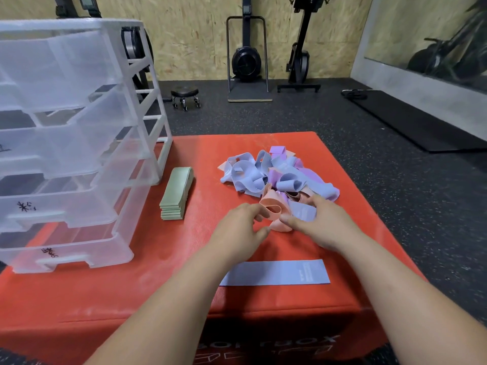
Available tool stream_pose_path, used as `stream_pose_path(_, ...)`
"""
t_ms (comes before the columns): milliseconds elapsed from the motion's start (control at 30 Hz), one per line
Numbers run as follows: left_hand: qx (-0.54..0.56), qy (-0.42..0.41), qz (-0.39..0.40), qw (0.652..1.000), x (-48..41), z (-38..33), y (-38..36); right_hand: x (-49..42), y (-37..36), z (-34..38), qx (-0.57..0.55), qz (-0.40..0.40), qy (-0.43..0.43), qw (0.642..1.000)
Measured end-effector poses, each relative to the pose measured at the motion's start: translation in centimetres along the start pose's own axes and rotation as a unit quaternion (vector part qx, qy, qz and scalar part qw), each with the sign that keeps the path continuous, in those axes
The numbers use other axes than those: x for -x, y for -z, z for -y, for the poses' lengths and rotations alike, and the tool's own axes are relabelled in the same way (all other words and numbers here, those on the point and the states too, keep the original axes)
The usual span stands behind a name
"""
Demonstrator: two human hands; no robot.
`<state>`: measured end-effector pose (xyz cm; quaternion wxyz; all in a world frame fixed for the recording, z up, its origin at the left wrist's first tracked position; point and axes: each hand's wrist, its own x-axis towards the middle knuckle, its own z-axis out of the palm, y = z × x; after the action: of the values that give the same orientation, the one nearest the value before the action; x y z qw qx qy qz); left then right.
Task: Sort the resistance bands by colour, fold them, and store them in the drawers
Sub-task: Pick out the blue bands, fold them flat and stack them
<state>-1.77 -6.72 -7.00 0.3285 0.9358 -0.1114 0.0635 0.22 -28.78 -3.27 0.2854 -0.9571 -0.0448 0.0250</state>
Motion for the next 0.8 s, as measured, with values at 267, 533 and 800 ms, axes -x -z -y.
stream_pose_path(267,0.006,0.009,-0.019,1.000,-0.1,0.4,0.6,-1.0,3.2,-1.0,0.003,-0.189,0.027,0.982)
stream_pose_path(533,0.153,0.051,-0.055,0.985,-0.5,-0.9,0.9,0.6,7.5,-0.5,-0.098,-0.220,0.039,0.970)
stream_pose_path(800,0.217,0.014,-0.072,0.974,-0.5,-3.3,0.6,1.0,7.3,-0.9,-0.205,-0.167,0.096,0.960)
